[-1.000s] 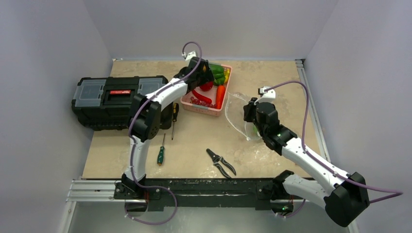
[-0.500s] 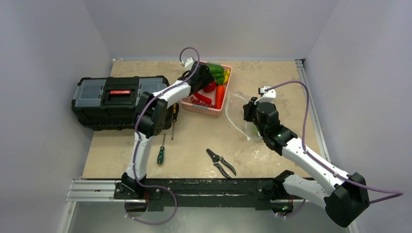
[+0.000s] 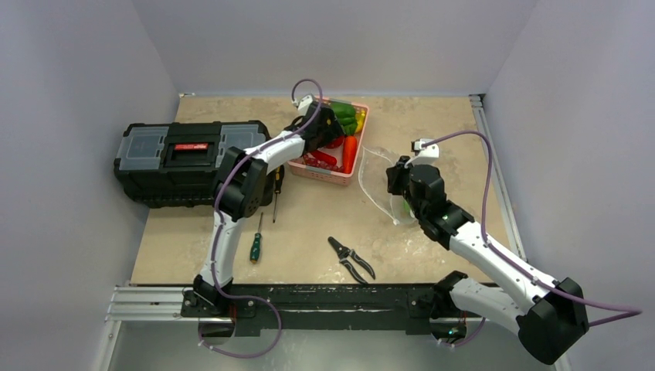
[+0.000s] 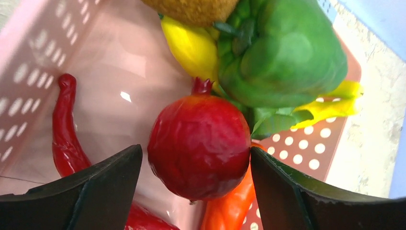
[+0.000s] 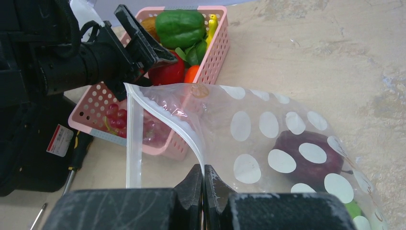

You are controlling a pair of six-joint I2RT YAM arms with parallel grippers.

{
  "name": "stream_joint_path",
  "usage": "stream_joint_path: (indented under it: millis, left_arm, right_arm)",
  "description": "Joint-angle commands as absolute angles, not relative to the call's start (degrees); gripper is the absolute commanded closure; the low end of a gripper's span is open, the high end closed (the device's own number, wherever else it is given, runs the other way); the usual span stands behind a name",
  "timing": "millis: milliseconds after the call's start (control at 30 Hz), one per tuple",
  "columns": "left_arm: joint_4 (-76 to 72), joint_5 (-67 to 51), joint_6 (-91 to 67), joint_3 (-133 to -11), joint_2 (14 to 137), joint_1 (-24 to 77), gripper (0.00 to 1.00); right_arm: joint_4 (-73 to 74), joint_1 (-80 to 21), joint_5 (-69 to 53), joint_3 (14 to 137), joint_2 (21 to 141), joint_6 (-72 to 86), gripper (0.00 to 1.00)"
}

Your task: Place the food in the zip-top bag and seal the zipper

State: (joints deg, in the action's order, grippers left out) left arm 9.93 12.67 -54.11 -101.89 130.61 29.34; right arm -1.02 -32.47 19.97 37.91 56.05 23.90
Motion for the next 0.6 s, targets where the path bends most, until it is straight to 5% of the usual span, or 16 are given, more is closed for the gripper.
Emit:
stream_joint_path:
  millis: [0,200,400,567]
  left_arm:
    - [9.7,12.0,-48.3,-101.1,126.4,30.7,0.18]
    - [9.9,11.8,-47.5,-102.0,126.9,30.7,0.31]
    - [11.0,11.9,-42.5,-102.1,124.1,30.6,0.54]
    - [13.4,6.5,-40.2,-99.1,118.7,30.7,0.58]
  right_arm:
    - [-3.6,-32.4,19.5,37.7,54.6,23.4,1.0]
    - [-3.1,-32.5,19.9,37.8,54.3,23.1,1.0]
    - [-3.1,-32.5,19.9,37.8,54.2,23.0,1.0]
    - [-3.5,-32.5,19.2,37.7,54.5,23.3,1.0]
